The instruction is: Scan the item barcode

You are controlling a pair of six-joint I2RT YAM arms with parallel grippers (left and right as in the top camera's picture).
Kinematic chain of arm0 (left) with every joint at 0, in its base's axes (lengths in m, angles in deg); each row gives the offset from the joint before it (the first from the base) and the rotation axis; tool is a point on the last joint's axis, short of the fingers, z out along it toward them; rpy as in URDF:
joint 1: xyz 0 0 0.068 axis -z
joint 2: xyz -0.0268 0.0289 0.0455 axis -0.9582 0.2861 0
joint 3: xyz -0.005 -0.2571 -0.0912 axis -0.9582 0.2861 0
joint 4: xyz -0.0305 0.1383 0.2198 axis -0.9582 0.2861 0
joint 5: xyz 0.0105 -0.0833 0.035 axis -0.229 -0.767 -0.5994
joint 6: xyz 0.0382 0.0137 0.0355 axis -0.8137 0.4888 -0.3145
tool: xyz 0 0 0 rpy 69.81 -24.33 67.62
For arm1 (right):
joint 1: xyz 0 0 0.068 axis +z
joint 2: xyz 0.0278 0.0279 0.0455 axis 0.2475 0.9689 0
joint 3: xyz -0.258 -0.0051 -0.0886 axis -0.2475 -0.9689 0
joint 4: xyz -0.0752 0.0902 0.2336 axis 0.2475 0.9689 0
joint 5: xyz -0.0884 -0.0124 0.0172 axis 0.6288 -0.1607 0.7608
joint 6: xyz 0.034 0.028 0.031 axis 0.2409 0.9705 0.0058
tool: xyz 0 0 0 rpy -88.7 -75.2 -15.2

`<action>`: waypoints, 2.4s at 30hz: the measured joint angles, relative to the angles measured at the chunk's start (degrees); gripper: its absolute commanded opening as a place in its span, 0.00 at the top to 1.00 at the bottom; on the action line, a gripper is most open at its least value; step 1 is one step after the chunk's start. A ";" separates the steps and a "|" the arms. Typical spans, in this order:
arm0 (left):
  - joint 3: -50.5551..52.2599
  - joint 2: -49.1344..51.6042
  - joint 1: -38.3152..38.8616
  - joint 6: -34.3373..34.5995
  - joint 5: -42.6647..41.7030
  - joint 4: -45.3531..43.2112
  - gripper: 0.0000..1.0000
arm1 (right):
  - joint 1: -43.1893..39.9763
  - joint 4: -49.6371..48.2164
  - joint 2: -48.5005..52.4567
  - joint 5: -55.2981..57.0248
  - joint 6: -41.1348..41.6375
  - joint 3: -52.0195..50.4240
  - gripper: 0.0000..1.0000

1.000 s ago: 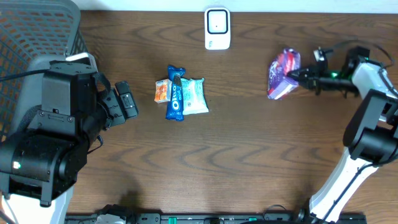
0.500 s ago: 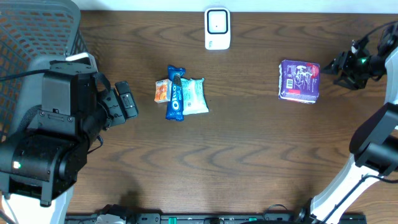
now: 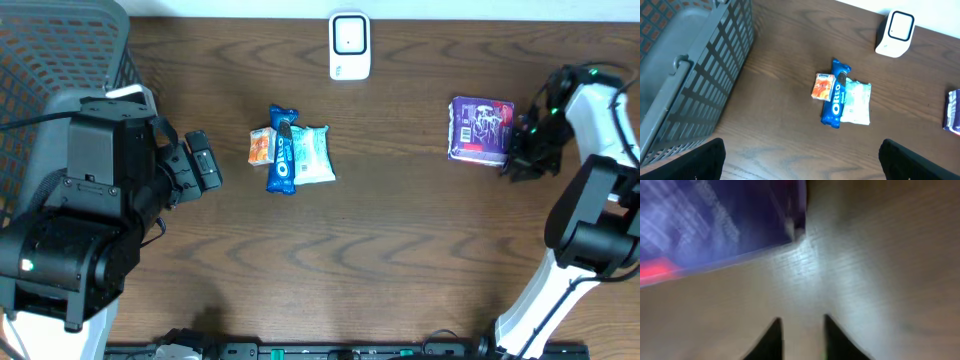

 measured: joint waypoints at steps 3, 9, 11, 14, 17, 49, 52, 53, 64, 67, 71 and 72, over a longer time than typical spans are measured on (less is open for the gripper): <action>0.00 0.00 0.00 0.00 0.02 0.00 0.02 | 1.07 -5.25 0.04 -0.81 0.24 -3.61 0.89; 0.00 0.00 0.00 0.00 0.00 0.00 0.02 | 2.05 -15.67 0.04 -1.86 3.32 -5.16 0.92; 0.00 0.00 0.00 0.00 0.02 0.00 0.02 | 2.03 -18.34 0.04 -1.90 4.22 -5.16 0.91; 0.00 0.00 0.00 0.00 0.02 0.00 0.02 | 2.03 -20.28 0.04 -1.99 4.85 -5.16 0.91; 0.00 0.00 0.00 0.00 0.00 0.00 0.02 | 2.03 -20.96 0.04 -2.60 5.20 -5.16 0.90; 0.00 0.00 0.00 0.00 0.02 0.02 0.02 | 31.67 -34.05 -7.21 -20.09 8.28 -3.13 0.45; 0.00 0.00 0.00 0.00 0.02 0.02 0.02 | 36.02 -38.91 -3.15 -21.00 10.36 -3.15 0.45; 0.00 0.00 0.00 0.00 0.00 -0.02 0.02 | 37.42 -40.35 -1.66 -21.35 11.23 -3.15 0.45; 0.00 0.00 0.00 0.00 0.02 0.00 0.02 | 42.58 -44.44 6.75 -21.31 15.74 -3.19 0.83; 0.00 0.00 0.00 0.00 0.00 0.00 0.02 | 42.49 -44.72 6.78 -21.94 16.39 -3.19 0.99; 0.00 0.00 0.00 0.00 0.00 0.00 0.02 | 42.47 -44.52 6.64 -21.79 16.76 -3.17 0.99; 0.00 0.00 0.00 0.00 0.02 0.00 0.02 | 42.34 -44.22 6.64 -21.40 16.81 -3.13 0.99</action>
